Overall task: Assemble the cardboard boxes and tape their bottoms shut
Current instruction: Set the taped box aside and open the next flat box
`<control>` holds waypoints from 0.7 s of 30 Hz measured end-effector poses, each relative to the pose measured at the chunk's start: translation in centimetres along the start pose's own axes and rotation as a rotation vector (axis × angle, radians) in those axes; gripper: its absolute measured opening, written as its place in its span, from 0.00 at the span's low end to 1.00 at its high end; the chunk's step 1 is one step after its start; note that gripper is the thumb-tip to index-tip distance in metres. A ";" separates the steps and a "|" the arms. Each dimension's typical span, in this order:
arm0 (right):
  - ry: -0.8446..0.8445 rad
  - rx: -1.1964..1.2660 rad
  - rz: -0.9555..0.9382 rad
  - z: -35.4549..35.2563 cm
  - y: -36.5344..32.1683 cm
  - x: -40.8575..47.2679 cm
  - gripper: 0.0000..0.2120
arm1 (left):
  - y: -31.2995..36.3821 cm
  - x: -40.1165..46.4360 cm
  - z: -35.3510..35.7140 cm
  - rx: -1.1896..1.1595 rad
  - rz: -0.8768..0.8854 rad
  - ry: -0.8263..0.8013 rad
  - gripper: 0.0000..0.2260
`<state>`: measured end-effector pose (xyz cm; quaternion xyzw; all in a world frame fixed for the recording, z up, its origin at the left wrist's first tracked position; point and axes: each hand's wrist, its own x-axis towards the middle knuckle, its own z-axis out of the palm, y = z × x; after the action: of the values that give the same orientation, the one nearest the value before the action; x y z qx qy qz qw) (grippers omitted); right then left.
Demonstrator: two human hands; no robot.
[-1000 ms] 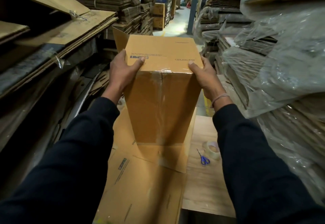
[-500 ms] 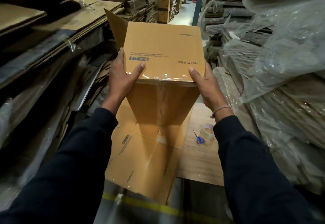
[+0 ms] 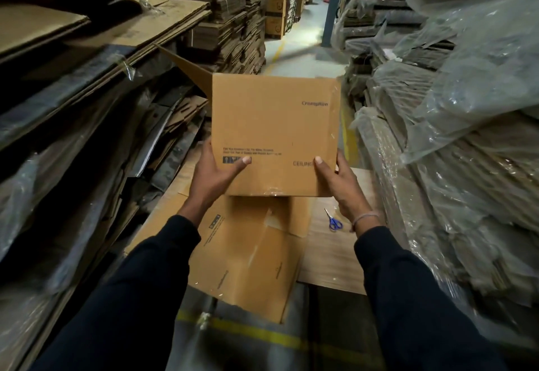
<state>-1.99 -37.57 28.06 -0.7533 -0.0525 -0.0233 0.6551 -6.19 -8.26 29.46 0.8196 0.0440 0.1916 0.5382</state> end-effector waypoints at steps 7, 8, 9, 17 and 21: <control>0.115 -0.064 -0.016 3.4 -0.9 2.9 0.31 | 0.9 3.0 2.1 0.040 -0.161 0.200 0.48; 0.105 -0.084 -0.005 3.7 -0.3 2.9 0.30 | 0.1 3.1 2.7 0.060 -0.232 0.216 0.52; 0.088 -0.104 0.017 4.0 0.7 2.8 0.30 | -0.7 3.0 3.2 0.051 -0.316 0.215 0.57; -0.061 -0.054 0.296 6.2 10.0 -0.2 0.38 | -7.6 1.9 5.5 -0.217 -0.803 0.087 0.62; -0.083 -0.016 0.387 6.8 11.3 -0.1 0.40 | -10.4 1.0 5.4 -0.278 -0.837 0.040 0.59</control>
<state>-1.09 -32.33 15.98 -0.7548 0.0664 0.1339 0.6387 -1.88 -8.27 18.48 0.6472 0.3566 -0.0231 0.6734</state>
